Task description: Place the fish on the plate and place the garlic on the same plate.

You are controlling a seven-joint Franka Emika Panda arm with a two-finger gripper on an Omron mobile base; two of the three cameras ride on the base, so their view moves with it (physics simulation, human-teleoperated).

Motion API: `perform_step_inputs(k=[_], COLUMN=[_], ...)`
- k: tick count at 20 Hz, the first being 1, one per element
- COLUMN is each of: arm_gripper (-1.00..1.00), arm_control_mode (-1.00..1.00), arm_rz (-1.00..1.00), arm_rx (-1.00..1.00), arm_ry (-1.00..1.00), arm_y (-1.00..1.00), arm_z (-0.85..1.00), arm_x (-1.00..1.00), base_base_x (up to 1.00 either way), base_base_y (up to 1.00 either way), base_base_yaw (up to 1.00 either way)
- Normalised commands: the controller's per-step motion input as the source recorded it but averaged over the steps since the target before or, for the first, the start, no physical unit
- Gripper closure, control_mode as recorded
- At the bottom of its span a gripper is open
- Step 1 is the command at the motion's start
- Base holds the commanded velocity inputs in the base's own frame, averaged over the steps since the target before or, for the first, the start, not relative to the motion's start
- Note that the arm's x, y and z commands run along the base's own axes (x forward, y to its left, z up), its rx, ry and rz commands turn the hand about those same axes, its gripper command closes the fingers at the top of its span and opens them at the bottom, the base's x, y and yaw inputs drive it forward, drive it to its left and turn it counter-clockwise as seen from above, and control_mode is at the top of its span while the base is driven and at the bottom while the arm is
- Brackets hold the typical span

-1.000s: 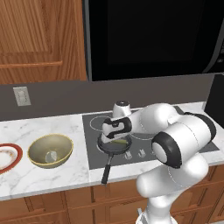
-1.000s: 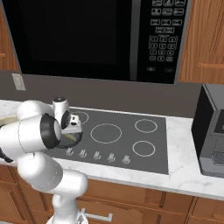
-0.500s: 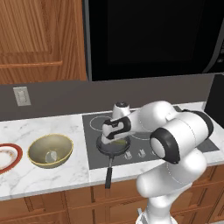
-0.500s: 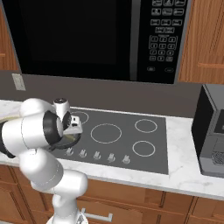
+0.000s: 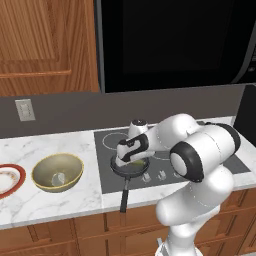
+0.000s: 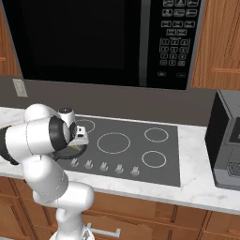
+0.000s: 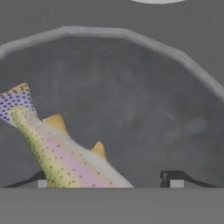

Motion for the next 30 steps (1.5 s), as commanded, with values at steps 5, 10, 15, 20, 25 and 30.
perform_step_inputs(k=[5, 10, 15, 20, 25, 30], arm_gripper=[1.00, 1.00, 1.00, 1.00, 1.00, 1.00], arm_control_mode=[-1.00, -1.00, -1.00, -1.00, -1.00, -1.00], arm_rz=[0.00, 0.00, 0.00, 0.00, 0.00, 0.00], arm_rx=[0.00, 0.00, 0.00, 0.00, 0.00, 0.00], arm_ry=[0.00, 0.00, -0.02, 0.00, 0.00, 0.00], arm_y=[0.00, 0.00, 0.00, -0.02, -0.04, -0.24], arm_z=[-0.01, 0.00, 0.25, 0.50, 0.62, 0.42], arm_x=[0.00, 0.00, -0.14, -0.08, -0.14, -0.26], base_base_x=[0.00, 0.00, 0.00, 0.00, 0.00, 0.00], base_base_y=[0.00, 0.00, 0.00, 0.00, 0.00, 0.00], base_base_yaw=[0.00, 0.00, 0.00, 0.00, 0.00, 0.00])
